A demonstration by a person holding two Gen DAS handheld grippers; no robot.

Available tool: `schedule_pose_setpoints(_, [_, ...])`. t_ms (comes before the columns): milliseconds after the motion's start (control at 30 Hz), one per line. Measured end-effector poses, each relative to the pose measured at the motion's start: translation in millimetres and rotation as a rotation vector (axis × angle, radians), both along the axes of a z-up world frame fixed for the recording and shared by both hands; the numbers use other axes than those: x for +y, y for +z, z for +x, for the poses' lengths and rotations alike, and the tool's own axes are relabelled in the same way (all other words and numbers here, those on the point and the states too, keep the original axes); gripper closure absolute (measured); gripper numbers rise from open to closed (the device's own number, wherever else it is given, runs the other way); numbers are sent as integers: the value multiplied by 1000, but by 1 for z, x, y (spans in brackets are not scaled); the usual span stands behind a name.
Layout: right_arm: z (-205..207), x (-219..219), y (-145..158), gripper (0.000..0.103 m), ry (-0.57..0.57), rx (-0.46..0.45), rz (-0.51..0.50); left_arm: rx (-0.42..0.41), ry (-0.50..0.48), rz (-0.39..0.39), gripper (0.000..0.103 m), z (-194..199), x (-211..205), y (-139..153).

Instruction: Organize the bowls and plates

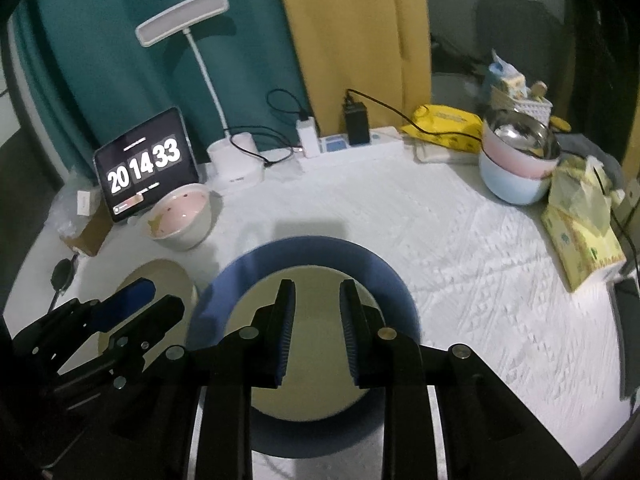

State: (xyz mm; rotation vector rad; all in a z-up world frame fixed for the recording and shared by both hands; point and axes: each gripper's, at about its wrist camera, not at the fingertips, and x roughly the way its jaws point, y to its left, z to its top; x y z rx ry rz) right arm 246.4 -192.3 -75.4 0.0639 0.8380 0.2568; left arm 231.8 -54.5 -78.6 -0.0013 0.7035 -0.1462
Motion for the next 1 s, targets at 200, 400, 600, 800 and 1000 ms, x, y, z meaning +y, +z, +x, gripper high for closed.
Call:
schedule_pose_setpoints(200, [4, 21, 7, 79, 39, -10, -12, -31, 32, -10, 70, 1, 20, 8])
schedule_pose_setpoints(400, [11, 36, 9, 79, 55, -11, -19, -40, 54, -25, 70, 5, 38, 10])
schedule_pose_setpoints(600, [22, 54, 9, 79, 72, -7, -30, -51, 76, -27, 68, 10, 56, 10])
schedule_pose_setpoints(800, [30, 71, 6, 79, 89, -2, -38, -54, 94, -39, 57, 16, 75, 9])
schedule_pose_setpoints(1000, [41, 90, 2, 79, 112, 9, -47, -47, 122, -40, 57, 24, 95, 7])
